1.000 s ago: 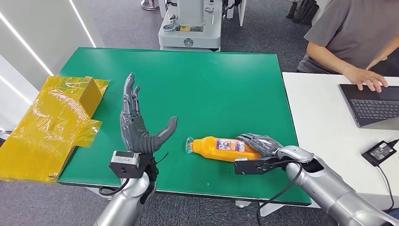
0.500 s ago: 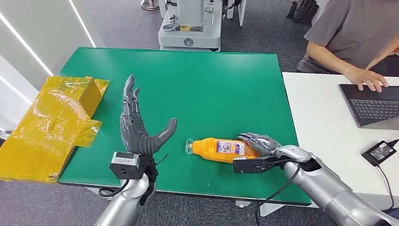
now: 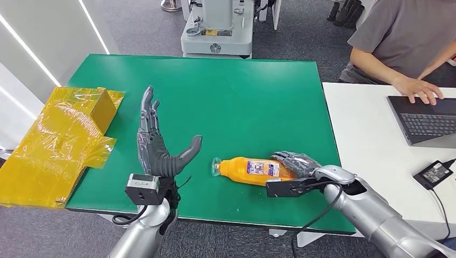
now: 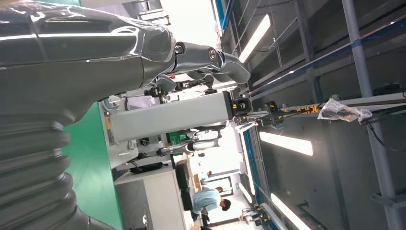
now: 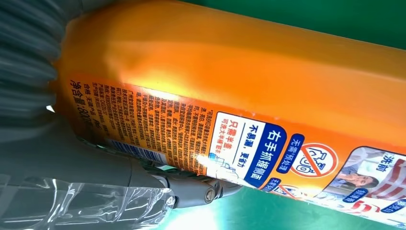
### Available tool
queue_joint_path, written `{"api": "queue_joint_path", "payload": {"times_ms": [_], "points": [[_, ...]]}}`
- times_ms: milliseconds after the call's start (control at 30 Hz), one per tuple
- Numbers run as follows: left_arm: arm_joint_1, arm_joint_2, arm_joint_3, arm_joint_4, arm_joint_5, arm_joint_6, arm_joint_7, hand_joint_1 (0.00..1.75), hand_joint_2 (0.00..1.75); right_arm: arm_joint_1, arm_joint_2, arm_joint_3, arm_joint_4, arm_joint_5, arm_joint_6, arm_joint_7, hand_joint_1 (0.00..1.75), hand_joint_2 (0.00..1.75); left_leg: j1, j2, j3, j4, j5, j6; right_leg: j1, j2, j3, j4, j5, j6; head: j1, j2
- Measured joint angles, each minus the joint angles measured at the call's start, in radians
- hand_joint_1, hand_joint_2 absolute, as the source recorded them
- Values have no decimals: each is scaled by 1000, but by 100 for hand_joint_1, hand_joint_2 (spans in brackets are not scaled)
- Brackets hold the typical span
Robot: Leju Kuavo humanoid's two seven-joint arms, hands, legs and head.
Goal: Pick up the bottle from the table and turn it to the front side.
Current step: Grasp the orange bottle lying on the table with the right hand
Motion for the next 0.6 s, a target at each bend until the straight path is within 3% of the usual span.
{"api": "queue_joint_path", "payload": {"times_ms": [100, 600], "points": [[0, 0, 0, 0, 0, -1, 0, 0, 175, 0, 1, 0, 2, 11, -21, -4, 175, 175, 0, 0, 0, 0, 0, 0, 0, 0, 0, 0, 0, 0, 0, 0], [0, 1, 0, 0, -1, -8, -1, 0, 175, 0, 33, -2, 17, 39, -75, -16, 175, 175, 0, 0, 0, 0, 0, 0, 0, 0, 0, 0, 0, 0, 0, 0]]}}
